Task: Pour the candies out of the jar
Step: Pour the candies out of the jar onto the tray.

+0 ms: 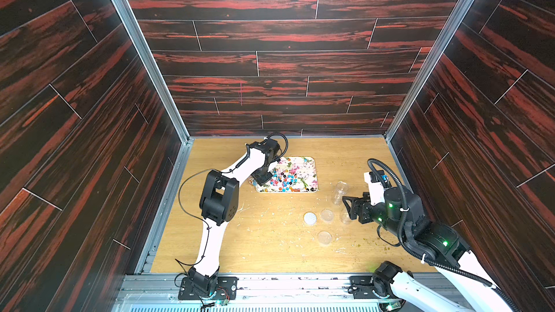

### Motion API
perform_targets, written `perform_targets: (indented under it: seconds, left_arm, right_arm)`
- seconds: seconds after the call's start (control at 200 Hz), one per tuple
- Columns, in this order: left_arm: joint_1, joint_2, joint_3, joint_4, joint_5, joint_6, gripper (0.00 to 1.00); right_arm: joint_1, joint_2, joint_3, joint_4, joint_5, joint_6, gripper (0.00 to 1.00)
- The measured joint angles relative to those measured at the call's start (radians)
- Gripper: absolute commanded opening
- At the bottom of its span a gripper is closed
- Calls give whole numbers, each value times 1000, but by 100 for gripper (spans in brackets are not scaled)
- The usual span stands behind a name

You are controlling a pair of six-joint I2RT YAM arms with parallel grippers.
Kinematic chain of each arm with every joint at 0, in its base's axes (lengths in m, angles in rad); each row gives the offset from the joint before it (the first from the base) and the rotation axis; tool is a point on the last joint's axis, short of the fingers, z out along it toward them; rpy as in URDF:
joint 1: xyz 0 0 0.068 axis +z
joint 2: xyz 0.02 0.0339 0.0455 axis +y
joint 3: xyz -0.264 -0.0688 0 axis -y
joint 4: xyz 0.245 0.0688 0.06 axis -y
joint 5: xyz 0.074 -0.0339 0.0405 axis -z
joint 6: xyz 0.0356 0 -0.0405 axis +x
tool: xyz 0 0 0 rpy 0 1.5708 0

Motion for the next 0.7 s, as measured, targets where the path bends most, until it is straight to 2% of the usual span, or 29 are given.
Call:
perform_targets:
  seconds: [0.376, 0.696]
  left_arm:
    - [-62, 30, 22, -9, -126, 87, 57]
    - [-77, 47, 22, -6, -207, 126, 57]
  right_arm:
    - [0, 5, 0, -8, 0, -3, 83]
    - [0, 5, 0, -8, 0, -8, 83]
